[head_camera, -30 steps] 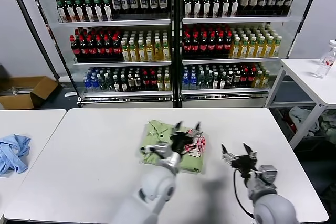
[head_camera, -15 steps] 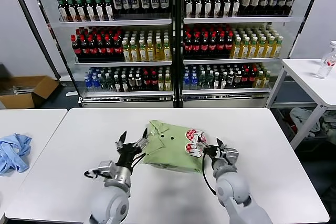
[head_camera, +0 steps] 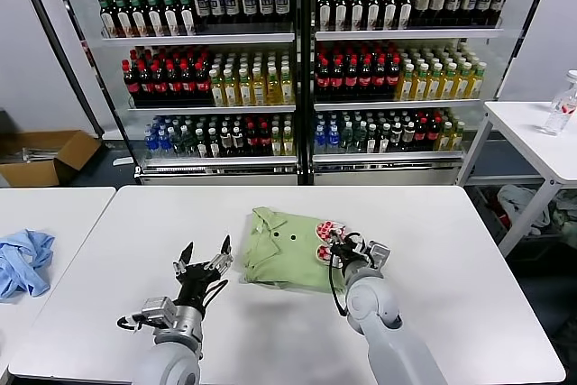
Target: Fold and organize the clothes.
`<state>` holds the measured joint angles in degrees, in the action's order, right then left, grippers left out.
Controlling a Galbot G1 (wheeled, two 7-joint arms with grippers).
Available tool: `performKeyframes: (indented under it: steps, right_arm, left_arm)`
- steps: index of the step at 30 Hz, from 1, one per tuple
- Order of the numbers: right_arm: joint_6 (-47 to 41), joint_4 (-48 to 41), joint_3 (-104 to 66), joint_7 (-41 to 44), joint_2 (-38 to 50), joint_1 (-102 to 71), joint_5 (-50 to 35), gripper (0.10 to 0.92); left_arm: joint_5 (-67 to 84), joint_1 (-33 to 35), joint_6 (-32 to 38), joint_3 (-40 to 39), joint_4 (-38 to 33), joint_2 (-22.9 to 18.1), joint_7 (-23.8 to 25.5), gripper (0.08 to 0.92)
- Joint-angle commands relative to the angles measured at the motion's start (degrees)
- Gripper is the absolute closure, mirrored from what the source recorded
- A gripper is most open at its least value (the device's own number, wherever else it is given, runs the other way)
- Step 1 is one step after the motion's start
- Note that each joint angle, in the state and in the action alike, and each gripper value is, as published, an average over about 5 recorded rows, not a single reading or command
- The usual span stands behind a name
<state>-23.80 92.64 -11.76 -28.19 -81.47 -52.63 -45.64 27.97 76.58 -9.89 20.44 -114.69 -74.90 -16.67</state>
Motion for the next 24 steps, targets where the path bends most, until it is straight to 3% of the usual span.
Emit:
performKeyframes:
  steps: [1,11,24]
  right_arm:
    - [0.8,-4.5,1.4,1.2,0.3,3.3,2.0,0.648]
    - [2.5,-12.9,4.0,14.1,6.9,10.4,15.3,0.902]
    - [7.2,-21.5,4.3,26.9,15.3,16.0,33.4,0.909]
  left_arm:
    - [0.2,2.0,0.6,1.6,-0.8,0.6,0.1,0.177]
    - [0.2,2.2,0.9,1.7,-0.7,0.8,0.1,0.177]
    - [-1.7,2.9,1.0,1.1,-1.7,1.1,0.4,0.177]
